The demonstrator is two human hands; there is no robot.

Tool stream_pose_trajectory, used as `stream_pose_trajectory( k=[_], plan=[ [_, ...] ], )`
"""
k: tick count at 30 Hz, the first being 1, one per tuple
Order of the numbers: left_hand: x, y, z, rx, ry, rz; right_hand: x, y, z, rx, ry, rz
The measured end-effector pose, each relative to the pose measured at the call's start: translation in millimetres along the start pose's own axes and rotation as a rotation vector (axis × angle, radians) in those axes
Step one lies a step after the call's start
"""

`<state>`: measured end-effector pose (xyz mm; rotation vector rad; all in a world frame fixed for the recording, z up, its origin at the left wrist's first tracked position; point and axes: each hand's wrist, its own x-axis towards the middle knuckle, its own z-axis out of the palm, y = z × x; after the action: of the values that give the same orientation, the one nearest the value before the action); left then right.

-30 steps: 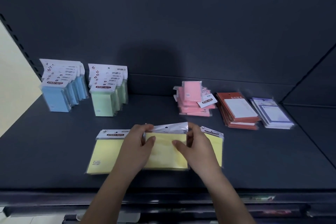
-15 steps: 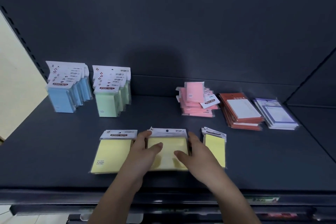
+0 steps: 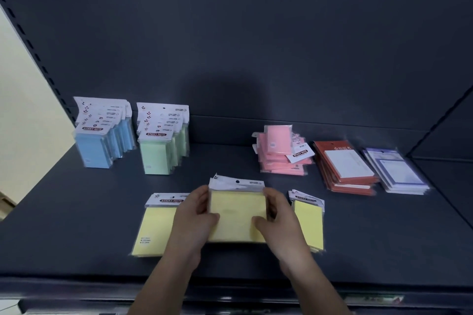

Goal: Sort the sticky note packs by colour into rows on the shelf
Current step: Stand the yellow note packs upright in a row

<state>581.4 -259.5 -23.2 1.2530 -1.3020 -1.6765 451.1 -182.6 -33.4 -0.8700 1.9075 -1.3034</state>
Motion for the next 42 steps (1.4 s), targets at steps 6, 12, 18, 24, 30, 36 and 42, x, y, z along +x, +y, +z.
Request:
stream_pose_trajectory(
  k=[6, 12, 18, 24, 30, 36, 42],
  plan=[
    [12, 8, -2, 0.071, 0.011, 0.207, 14, -11, 21, 0.23, 0.146, 0.025],
    [41, 15, -9, 0.076, -0.01, 0.359, 41, -21, 45, 0.356, 0.204, 0.002],
    [81, 20, -10, 0.083, 0.073, 0.414, 75, -25, 72, 0.098, 0.293, -0.211],
    [118, 28, 10, 0.123, 0.152, 0.442, 110, -24, 85, -0.014, 0.399, -0.357],
    [132, 20, 18, 0.095, 0.201, 0.465, 130, -22, 86, -0.064, 0.459, -0.374],
    [144, 6, 16, 0.335, 0.196, 0.453, 139, -19, 82, -0.056, 0.42, -0.314],
    [144, 4, 15, 0.442, 0.222, 0.481, 141, -18, 83, -0.073, 0.436, -0.299]
  ],
)
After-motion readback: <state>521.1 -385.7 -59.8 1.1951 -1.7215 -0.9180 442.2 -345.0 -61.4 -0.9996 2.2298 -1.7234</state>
